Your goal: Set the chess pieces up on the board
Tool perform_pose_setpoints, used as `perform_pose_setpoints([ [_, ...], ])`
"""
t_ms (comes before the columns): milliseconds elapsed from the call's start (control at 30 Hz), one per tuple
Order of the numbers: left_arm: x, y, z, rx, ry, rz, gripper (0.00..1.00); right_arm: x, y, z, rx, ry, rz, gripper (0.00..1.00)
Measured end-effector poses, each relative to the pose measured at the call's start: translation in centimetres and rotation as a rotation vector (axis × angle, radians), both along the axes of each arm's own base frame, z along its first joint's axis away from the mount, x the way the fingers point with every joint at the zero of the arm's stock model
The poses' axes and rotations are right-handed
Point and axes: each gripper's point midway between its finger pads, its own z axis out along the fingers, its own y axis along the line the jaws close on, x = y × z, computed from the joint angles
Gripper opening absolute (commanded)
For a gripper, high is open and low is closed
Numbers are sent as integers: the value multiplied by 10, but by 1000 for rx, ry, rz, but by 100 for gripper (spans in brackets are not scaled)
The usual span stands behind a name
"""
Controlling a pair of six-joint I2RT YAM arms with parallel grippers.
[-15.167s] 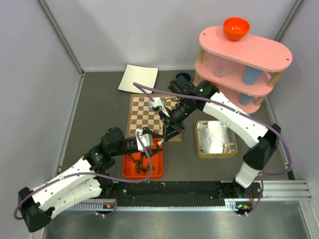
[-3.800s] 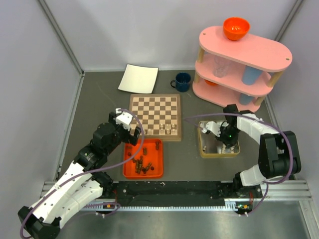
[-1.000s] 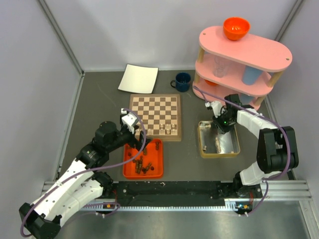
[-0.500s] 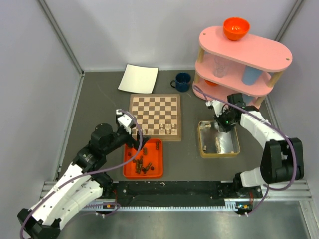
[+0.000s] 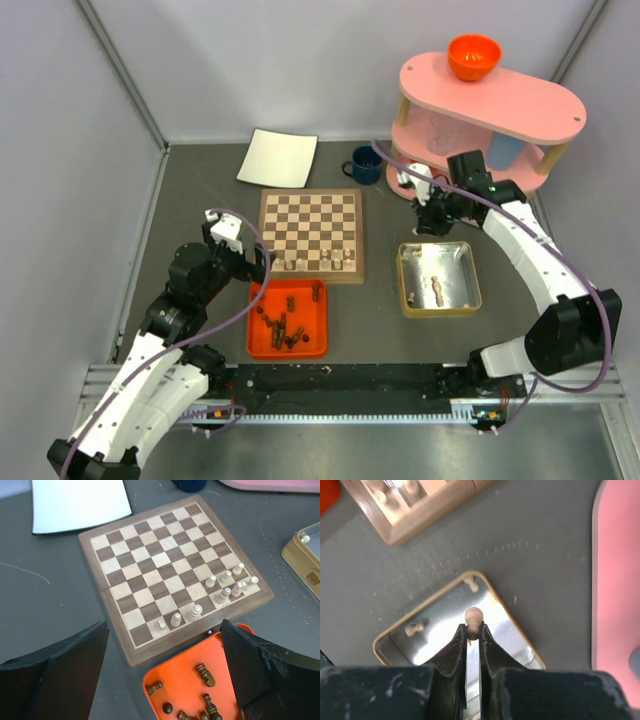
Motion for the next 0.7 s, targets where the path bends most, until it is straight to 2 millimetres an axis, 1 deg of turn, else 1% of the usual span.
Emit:
perform_pose_setpoints([
  [67, -2, 7, 9, -8, -40, 29, 98, 7, 18, 11, 15, -14, 49, 0],
  [167, -4, 12, 14, -12, -69, 55, 98, 11, 50, 21, 29, -20, 135, 0],
  [267, -2, 19, 18, -10, -91, 93, 98, 9, 91, 25, 31, -12, 242, 0],
  [367, -1, 25, 18, 3, -104, 121, 97, 7, 138, 27, 31, -6, 350, 0],
  [467, -3, 32, 17, 17, -121, 146, 97, 10, 180, 25, 29, 0, 429, 0],
  [533, -4, 36, 18, 20, -137, 162, 97, 16, 203, 22, 25, -6, 458, 0],
  [567, -5, 37, 20, 19, -146, 167, 97, 18, 214, 18, 18, -6, 471, 0],
  [600, -5, 39, 21, 19, -154, 172, 97, 25, 224, 14, 6, -11, 476, 0],
  [633, -5, 40, 23, 18, -163, 178, 97, 24, 232, 12, 2, -12, 487, 0],
  [700, -6, 42, 27, 15, -182, 187, 97, 27, 249, 0, -30, -7, 501, 0],
])
